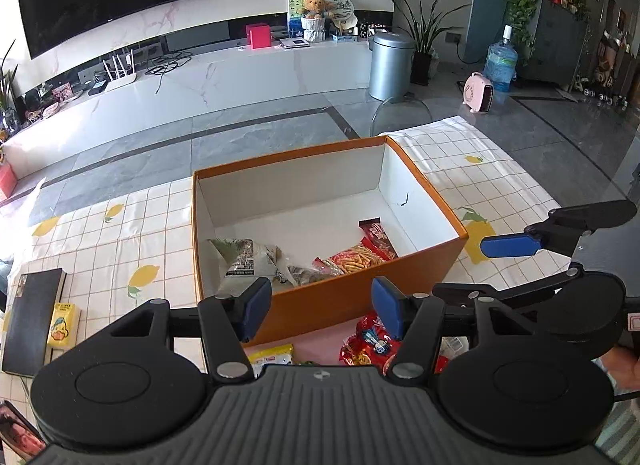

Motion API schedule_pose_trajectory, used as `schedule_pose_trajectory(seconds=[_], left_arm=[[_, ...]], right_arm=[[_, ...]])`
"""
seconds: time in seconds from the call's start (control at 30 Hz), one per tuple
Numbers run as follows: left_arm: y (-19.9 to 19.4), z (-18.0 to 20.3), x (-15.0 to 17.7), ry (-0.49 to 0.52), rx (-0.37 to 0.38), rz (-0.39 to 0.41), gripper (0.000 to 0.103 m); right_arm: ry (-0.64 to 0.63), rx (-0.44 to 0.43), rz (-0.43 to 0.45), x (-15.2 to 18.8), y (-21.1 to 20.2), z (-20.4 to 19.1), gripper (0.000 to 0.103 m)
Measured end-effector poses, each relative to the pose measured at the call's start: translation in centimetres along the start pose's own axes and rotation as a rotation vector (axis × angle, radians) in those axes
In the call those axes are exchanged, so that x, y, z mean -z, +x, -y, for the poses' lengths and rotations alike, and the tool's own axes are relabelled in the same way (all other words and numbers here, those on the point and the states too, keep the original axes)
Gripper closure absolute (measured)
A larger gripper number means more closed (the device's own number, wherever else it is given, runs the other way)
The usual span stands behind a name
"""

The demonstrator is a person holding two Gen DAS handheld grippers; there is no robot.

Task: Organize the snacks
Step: 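Withdraw both tools from the box toward the remaining snacks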

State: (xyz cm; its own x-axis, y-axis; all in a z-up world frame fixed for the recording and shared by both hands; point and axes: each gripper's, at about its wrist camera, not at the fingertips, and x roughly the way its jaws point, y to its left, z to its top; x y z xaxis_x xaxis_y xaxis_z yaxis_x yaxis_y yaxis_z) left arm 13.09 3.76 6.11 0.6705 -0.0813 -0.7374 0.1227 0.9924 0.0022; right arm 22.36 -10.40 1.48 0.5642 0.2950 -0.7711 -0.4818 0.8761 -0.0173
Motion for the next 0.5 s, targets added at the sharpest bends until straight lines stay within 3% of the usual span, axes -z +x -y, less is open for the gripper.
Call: schedule_pose_trajectory(seconds=[0.27,0.5], left_arm=[[-0.6,0.3,5.0,-0.082,0.051,0.017,0.035],[1.1,0.6,8.6,-0.101,0.088,-0.033,0.035]], right_arm=[[0.117,-0.018,0.113,6.9,-1.6,-0.1,0.045],[0.17,0.014,0.149,12.1,-0.9,-0.8,0.046]])
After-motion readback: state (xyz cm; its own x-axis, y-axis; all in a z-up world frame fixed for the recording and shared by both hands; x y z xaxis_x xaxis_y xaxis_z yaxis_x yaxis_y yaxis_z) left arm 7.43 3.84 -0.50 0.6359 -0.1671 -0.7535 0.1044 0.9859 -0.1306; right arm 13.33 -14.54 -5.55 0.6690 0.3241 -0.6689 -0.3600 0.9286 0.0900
